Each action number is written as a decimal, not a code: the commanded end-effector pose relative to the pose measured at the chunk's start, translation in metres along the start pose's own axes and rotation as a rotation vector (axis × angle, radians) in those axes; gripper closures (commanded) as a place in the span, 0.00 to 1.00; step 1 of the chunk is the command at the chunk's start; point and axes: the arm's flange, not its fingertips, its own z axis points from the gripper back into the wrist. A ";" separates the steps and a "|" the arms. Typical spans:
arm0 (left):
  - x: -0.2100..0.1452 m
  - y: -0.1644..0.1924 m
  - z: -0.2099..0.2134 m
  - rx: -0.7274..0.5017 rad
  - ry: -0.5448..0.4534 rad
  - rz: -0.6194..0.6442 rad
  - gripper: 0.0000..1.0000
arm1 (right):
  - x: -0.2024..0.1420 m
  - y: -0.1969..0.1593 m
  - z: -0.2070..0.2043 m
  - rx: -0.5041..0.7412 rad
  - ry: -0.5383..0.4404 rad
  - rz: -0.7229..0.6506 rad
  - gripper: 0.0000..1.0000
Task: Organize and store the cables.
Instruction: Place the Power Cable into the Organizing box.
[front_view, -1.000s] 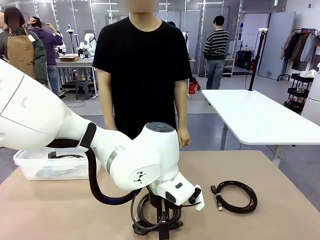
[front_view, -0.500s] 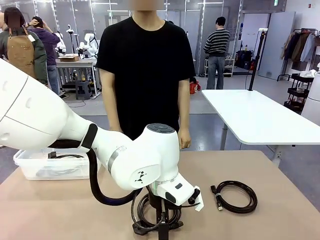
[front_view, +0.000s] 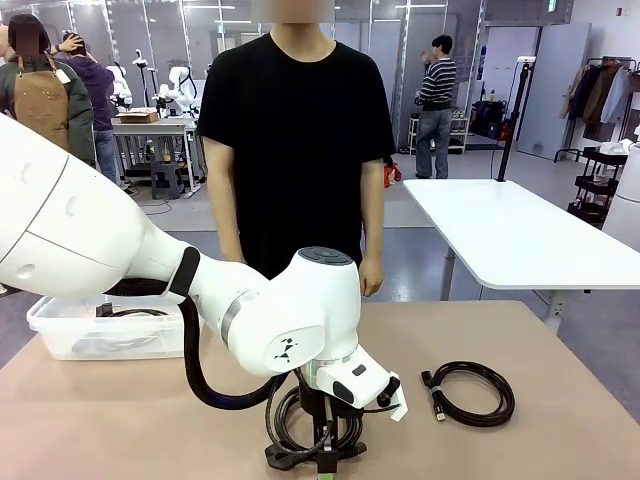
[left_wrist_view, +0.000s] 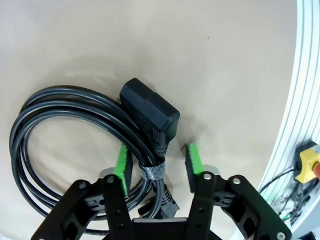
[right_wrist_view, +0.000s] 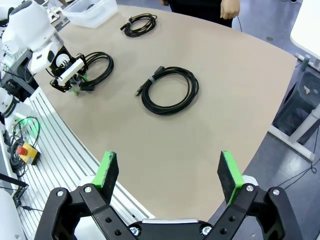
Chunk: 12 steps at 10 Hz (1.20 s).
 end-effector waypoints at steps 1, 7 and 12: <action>0.005 0.000 0.003 -0.012 0.011 0.009 1.00 | -0.001 0.001 0.002 0.001 -0.003 0.017 0.00; -0.003 -0.005 0.044 0.030 -0.025 -0.050 1.00 | -0.001 0.001 0.002 0.001 -0.003 0.017 0.00; -0.045 -0.013 0.150 0.172 0.051 -0.168 1.00 | -0.001 0.001 0.002 0.001 -0.003 0.017 0.00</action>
